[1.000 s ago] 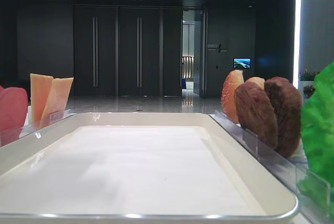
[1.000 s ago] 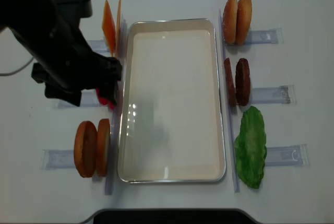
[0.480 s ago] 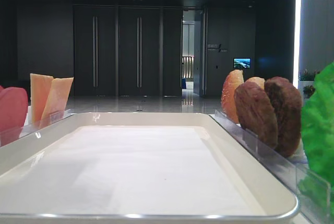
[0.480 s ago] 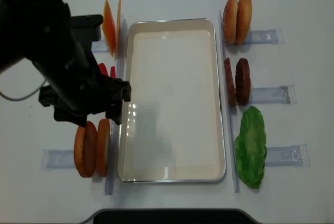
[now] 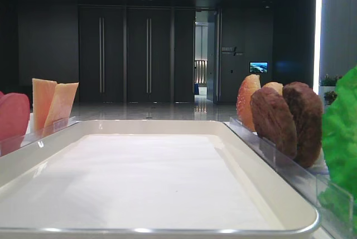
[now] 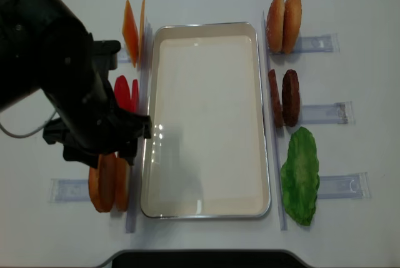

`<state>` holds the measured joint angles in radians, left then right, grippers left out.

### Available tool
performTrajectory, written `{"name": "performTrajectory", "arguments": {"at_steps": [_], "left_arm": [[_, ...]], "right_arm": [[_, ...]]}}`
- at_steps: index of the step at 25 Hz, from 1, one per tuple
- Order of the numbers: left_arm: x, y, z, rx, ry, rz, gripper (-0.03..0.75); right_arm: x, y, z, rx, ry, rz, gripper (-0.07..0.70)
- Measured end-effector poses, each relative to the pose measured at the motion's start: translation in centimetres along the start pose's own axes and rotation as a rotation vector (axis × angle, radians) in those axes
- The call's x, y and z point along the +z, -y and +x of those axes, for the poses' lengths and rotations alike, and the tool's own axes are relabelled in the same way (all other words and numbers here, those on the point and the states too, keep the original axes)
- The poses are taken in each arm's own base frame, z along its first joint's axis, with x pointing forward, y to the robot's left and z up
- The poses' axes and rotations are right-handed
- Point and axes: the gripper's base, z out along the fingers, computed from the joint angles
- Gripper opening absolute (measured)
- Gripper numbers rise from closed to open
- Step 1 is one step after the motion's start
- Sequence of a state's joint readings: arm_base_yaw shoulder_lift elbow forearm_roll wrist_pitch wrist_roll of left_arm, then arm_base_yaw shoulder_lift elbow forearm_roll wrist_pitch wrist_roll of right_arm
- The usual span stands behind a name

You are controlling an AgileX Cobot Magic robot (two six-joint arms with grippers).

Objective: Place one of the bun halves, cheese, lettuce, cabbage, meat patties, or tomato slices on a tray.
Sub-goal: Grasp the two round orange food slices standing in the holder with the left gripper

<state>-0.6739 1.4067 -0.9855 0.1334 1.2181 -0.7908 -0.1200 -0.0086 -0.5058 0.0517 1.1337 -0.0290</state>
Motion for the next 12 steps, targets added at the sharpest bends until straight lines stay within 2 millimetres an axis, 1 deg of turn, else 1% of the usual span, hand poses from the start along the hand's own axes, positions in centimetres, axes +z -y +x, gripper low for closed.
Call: {"name": "performTrajectory", "arguments": {"at_steps": [12], "left_arm": [[2.6,0.9,-0.9,0.026,-0.049,-0.090,0.507]], "right_arm": [[0.0,0.0,0.0,0.000,0.000,0.000,0.465]]}}
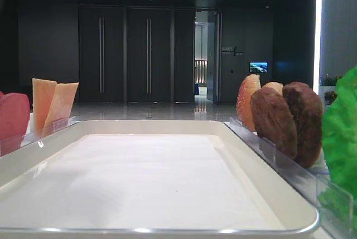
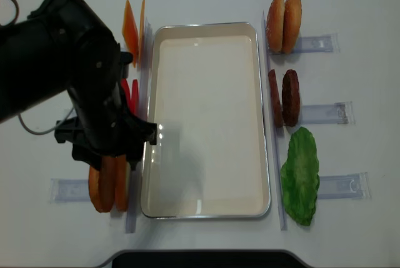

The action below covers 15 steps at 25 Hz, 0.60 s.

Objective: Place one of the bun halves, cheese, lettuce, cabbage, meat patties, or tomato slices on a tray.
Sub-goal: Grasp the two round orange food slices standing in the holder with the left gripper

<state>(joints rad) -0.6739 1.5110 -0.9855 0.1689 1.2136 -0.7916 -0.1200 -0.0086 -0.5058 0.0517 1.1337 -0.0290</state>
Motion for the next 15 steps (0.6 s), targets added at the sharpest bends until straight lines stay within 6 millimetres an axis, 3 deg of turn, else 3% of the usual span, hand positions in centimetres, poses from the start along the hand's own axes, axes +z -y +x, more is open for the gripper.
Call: {"name": "performTrajectory", "arguments": {"at_steps": [15], "left_arm": [[2.7,1.3,-0.9,0.036,-0.053,-0.057,0.507]], "right_arm": [[0.0,0.0,0.0,0.000,0.000,0.000,0.465]]}}
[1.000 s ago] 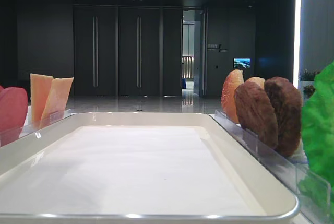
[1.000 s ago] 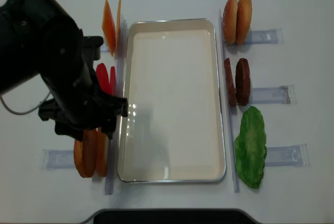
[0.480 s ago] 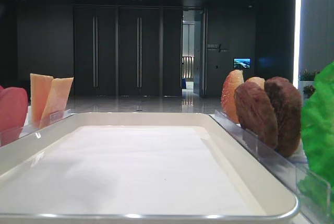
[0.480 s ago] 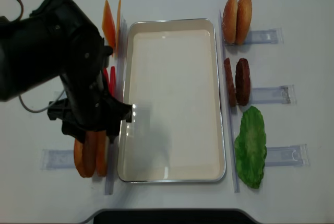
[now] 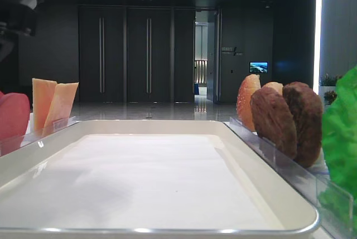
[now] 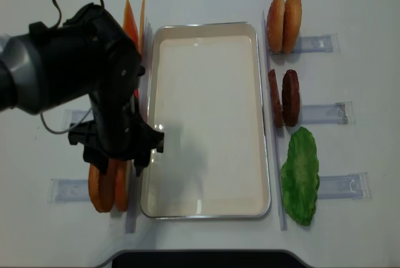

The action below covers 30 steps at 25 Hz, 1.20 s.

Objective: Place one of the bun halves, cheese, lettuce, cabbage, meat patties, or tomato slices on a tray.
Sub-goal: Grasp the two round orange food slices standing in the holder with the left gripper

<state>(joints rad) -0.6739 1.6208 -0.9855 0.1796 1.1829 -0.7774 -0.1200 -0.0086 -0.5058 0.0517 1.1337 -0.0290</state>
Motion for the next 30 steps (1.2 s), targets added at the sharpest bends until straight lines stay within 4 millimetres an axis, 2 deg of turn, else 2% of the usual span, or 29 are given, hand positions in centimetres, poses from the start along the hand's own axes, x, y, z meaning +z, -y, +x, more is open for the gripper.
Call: {"name": "performTrajectory", "arguments": {"at_steps": [4,6,13,14,22,30], "left_arm": [[0.3,0.2,-0.2,0.005,0.005,0.003,0.500],[0.4,0.3,-0.3,0.007,0.005,0.000,0.462],[0.5,0.3,-0.3,0.011,0.006,-0.009,0.177],[0.5,0.3,-0.4,0.012,0.007,-0.010,0.155],[0.2,0.1,-0.2,0.013,0.014,-0.006,0.144],[-3.9,-1.8,1.5,-0.029,0.107,0.127,0.142]], "right_arm": [[0.0,0.0,0.0,0.000,0.000,0.000,0.465],[0.0,0.0,0.0,0.000,0.000,0.000,0.465],[0.0,0.0,0.0,0.000,0.000,0.000,0.465],[0.0,0.0,0.0,0.000,0.000,0.000,0.465],[0.0,0.0,0.0,0.001,0.000,0.000,0.465],[0.0,0.0,0.0,0.001,0.000,0.000,0.465]]}}
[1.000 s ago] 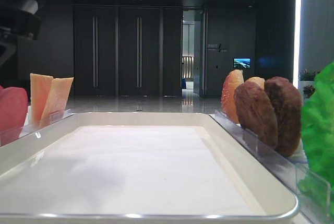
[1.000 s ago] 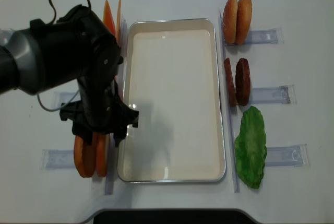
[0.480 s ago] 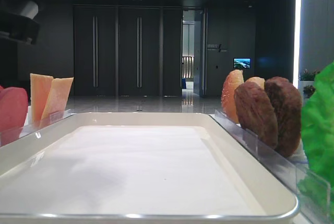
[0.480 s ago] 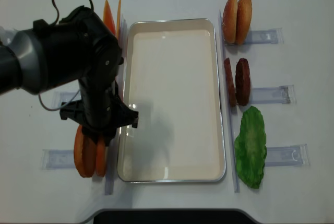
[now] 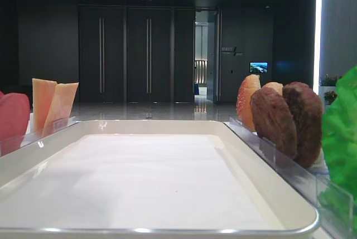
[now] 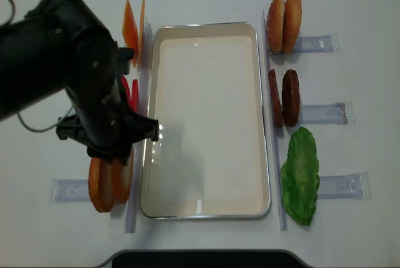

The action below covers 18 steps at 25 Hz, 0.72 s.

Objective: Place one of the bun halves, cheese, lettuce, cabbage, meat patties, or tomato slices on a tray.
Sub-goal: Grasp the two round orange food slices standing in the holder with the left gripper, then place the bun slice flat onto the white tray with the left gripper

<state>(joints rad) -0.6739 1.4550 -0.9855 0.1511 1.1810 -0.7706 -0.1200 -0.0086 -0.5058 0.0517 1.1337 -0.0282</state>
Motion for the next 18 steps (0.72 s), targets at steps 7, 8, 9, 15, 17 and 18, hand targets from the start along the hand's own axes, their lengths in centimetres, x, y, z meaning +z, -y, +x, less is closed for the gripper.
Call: {"name": "performTrajectory", "arguments": {"at_steps": [7,8,9,15,17,18], "left_arm": [[-3.1,0.0,1.0,0.036,0.076,0.261,0.141],[-3.4,0.1,1.0,0.038,0.083,0.323,0.141],[-3.5,0.3,1.0,0.050,0.090,0.380,0.141],[-2.4,0.0,0.8,0.098,0.164,0.580,0.141],[-1.2,-0.3,0.9,0.121,0.175,0.638,0.141],[-0.7,-0.4,0.9,0.108,0.177,0.682,0.141]], "right_arm": [[0.0,0.0,0.0,0.000,0.000,0.000,0.465],[0.0,0.0,0.0,0.000,0.000,0.000,0.465],[0.0,0.0,0.0,0.000,0.000,0.000,0.465],[0.0,0.0,0.0,0.000,0.000,0.000,0.465],[0.0,0.0,0.0,0.000,0.000,0.000,0.465],[0.0,0.0,0.0,0.000,0.000,0.000,0.465]]}}
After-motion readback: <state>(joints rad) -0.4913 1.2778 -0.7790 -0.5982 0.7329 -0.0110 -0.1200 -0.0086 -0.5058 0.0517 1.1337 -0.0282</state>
